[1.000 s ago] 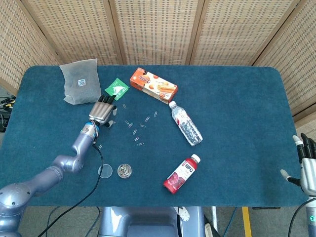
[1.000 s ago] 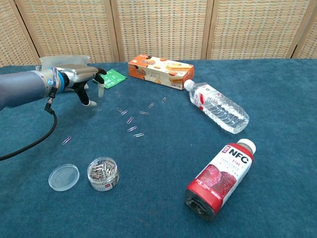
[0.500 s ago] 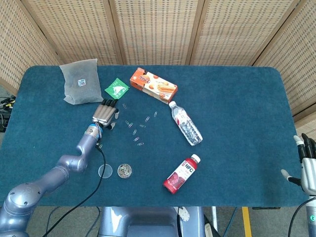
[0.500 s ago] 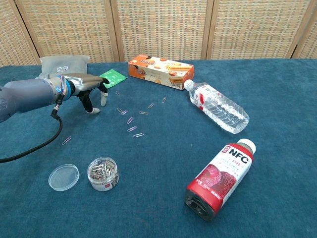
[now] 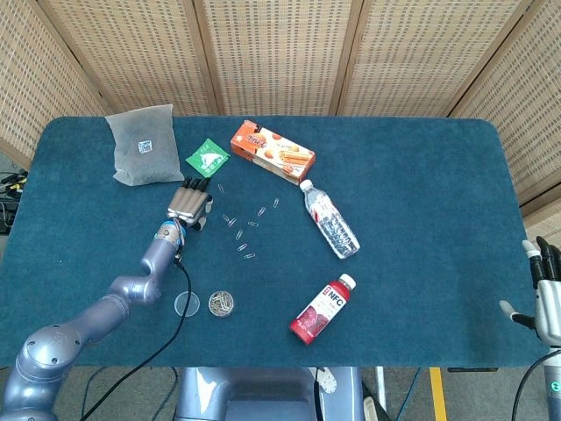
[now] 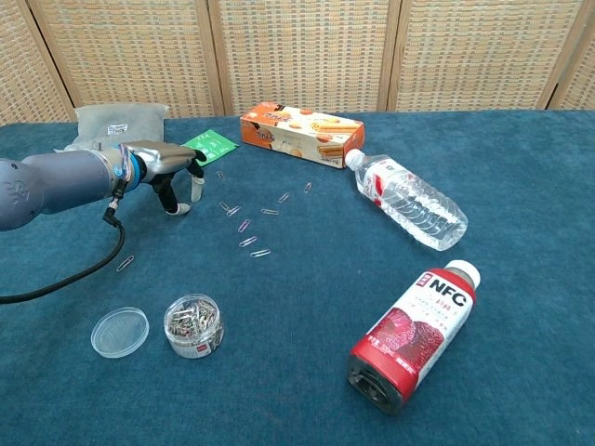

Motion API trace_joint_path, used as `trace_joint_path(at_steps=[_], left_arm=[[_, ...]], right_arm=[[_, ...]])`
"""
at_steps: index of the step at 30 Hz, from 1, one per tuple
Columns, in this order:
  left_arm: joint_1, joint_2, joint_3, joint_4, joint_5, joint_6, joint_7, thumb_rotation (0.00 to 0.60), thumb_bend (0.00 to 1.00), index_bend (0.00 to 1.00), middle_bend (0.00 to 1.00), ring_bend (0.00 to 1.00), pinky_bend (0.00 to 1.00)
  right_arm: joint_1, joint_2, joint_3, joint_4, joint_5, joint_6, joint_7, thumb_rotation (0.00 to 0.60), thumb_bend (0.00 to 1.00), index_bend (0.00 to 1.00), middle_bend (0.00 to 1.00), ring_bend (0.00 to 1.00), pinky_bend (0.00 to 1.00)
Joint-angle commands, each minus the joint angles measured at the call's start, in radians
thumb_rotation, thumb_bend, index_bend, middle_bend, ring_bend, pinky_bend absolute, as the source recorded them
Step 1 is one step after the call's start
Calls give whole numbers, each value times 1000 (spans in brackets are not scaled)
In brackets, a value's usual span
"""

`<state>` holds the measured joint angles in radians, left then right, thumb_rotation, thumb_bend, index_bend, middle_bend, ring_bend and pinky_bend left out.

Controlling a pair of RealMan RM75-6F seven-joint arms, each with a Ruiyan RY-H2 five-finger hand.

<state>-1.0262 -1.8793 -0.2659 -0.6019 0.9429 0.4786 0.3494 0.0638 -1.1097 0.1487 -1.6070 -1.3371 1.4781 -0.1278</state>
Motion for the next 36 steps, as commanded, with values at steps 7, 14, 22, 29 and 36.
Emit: trace_joint_path(at_steps=[7, 14, 22, 29, 36], left_arm=[[14, 14, 7, -14, -25, 11, 20, 600, 406, 588, 0, 0, 0], [32, 28, 11, -34, -36, 25, 18, 600, 408, 660, 0, 0, 0], [42, 42, 20, -51, -45, 30, 25, 600, 412, 732, 0, 0, 0], [46, 69, 19, -93, -47, 55, 33, 600, 414, 732, 0, 0, 0], [59, 134, 17, -217, -12, 116, 17, 600, 414, 733, 0, 0, 0]], right_arm=[[0, 2, -2, -2, -4, 1, 5, 600, 0, 58, 0, 0, 0], [0, 5, -5, -6, -12, 4, 10, 600, 0, 58, 0, 0, 0], [-1, 7, -8, -11, -21, 6, 14, 600, 0, 58, 0, 0, 0], [-2, 10, -10, -14, -27, 10, 19, 600, 0, 58, 0, 0, 0], [-6, 13, -14, -20, -37, 19, 24, 600, 0, 58, 0, 0, 0]])
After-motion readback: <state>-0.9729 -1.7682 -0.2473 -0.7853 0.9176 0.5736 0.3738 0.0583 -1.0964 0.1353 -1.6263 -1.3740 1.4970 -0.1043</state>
